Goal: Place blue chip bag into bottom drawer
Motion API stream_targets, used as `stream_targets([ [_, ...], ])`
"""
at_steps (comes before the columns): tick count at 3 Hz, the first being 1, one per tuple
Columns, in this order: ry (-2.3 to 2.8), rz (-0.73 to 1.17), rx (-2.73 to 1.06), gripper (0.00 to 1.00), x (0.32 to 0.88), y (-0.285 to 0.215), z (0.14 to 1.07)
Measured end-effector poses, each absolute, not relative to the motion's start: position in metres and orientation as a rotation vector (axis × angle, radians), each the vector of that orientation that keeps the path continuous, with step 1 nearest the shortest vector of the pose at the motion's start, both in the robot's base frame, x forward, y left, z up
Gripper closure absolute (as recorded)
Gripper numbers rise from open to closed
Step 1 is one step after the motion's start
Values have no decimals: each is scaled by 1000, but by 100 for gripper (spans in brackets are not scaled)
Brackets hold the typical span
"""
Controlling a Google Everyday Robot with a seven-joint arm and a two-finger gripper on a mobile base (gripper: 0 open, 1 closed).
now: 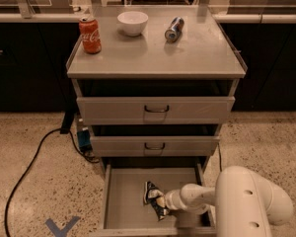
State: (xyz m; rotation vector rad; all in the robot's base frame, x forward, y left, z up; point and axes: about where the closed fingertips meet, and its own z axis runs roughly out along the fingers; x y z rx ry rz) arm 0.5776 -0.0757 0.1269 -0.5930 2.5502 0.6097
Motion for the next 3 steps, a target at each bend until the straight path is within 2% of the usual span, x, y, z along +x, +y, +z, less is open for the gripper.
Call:
stream_targets([
  [1,2550,610,-593,11,578,-76,127],
  [2,2550,610,-593,0,578,-76,127],
  [3,2550,610,-593,0,578,-76,127],
])
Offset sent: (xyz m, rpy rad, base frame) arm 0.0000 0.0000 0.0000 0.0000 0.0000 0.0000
